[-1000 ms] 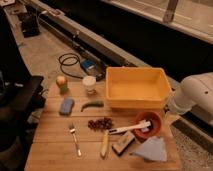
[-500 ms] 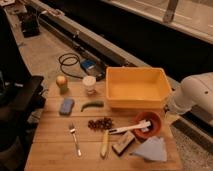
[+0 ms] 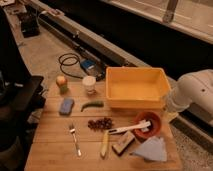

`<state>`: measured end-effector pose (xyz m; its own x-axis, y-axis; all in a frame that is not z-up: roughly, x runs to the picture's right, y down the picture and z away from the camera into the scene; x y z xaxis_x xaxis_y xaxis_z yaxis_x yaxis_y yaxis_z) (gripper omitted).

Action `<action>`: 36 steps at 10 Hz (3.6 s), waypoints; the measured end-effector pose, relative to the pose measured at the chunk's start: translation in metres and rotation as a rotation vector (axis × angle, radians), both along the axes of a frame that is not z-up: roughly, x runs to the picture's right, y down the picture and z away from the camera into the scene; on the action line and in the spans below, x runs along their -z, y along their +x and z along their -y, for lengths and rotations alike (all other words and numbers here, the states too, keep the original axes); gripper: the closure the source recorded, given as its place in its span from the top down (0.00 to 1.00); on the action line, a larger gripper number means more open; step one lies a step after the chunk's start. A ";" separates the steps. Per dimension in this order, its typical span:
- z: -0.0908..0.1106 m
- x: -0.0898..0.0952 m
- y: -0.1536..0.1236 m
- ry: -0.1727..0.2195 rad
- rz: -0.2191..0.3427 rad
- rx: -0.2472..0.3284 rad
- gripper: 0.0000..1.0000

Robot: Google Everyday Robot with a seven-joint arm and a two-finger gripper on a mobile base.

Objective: Wipe table surface with sponge

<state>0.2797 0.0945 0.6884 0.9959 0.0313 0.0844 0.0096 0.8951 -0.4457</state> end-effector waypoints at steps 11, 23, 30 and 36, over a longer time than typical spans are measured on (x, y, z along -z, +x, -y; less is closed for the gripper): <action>0.024 0.029 -0.161 0.104 0.347 0.500 0.68; 0.081 -0.068 -0.349 0.164 0.543 0.884 0.68; 0.079 -0.075 -0.383 0.189 0.610 0.896 0.68; 0.070 -0.131 -0.482 0.181 0.762 0.994 0.68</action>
